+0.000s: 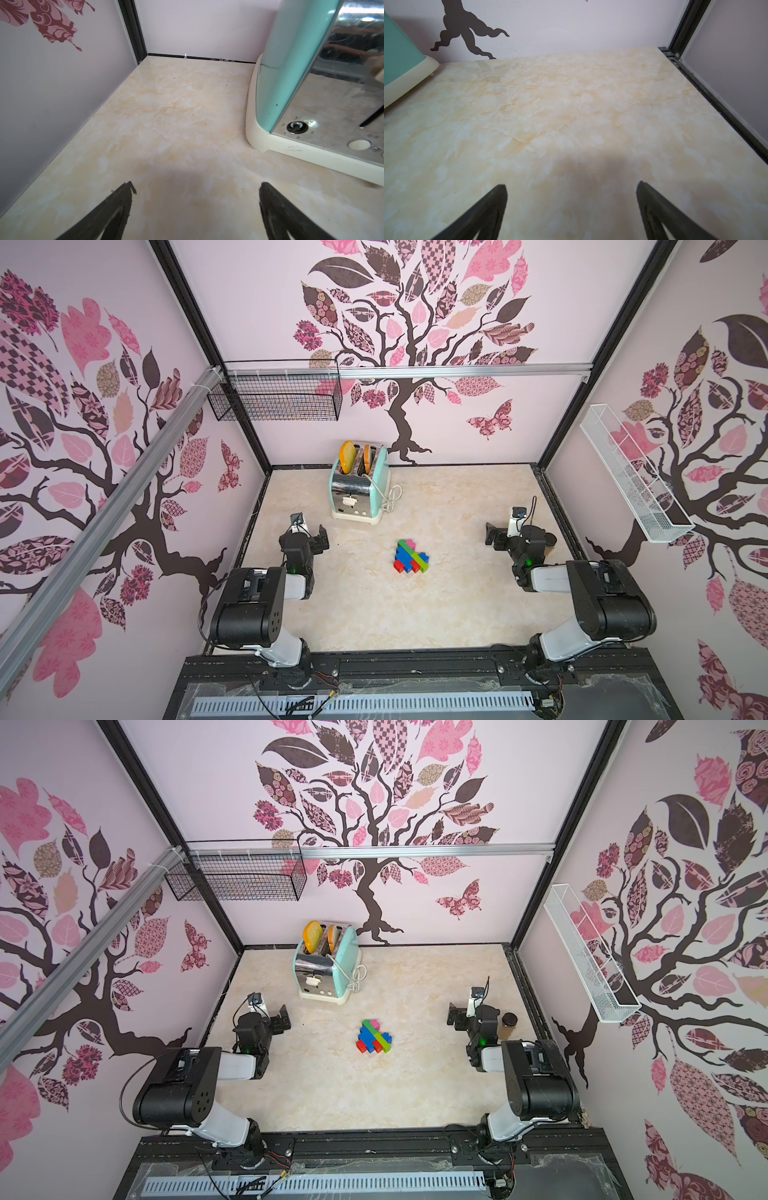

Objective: Assemble a heart with lego
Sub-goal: Reset both arms

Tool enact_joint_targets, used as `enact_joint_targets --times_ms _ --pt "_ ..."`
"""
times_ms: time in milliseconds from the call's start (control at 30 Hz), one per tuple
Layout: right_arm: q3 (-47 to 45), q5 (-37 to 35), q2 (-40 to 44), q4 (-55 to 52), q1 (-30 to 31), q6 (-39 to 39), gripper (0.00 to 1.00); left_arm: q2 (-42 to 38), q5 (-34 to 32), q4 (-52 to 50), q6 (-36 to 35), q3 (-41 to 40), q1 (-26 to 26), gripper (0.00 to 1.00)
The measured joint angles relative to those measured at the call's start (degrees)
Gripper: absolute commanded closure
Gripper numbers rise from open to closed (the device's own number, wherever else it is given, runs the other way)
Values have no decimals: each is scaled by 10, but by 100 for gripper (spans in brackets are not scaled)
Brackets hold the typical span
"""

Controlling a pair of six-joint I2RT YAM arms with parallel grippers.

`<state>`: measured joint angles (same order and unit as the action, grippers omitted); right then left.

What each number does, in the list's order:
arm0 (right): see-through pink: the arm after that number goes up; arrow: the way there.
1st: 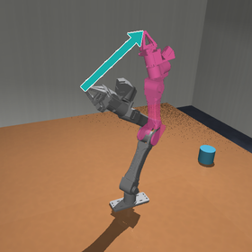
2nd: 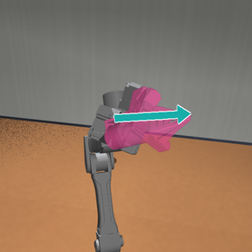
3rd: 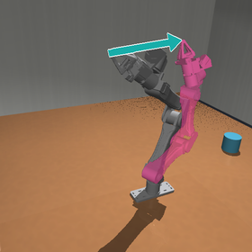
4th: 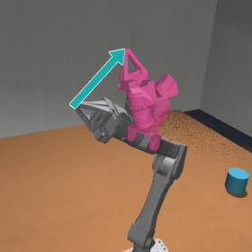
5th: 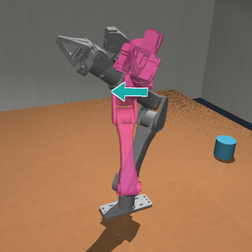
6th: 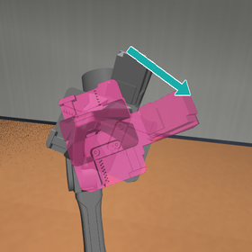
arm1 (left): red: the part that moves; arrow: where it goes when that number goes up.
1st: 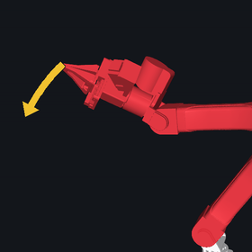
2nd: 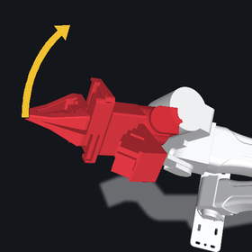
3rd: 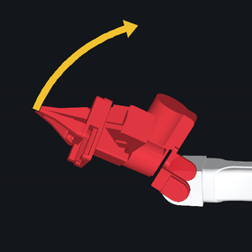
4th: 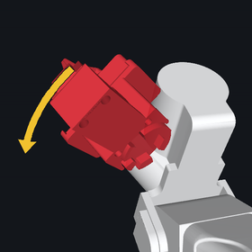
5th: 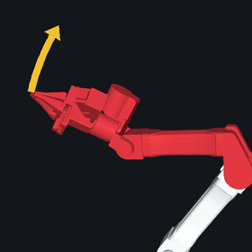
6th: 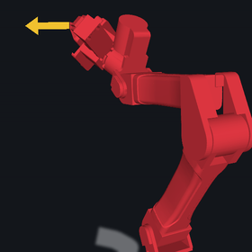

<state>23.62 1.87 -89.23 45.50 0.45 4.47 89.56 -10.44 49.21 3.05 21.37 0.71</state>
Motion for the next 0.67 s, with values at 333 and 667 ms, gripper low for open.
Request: enact_joint_targets --times_ms 333,667 --pt "0 0 0 0 0 -4 0 0 0 0 0 0 0 3" --pt "0 0 0 0 0 -4 0 0 0 0 0 0 0 3"
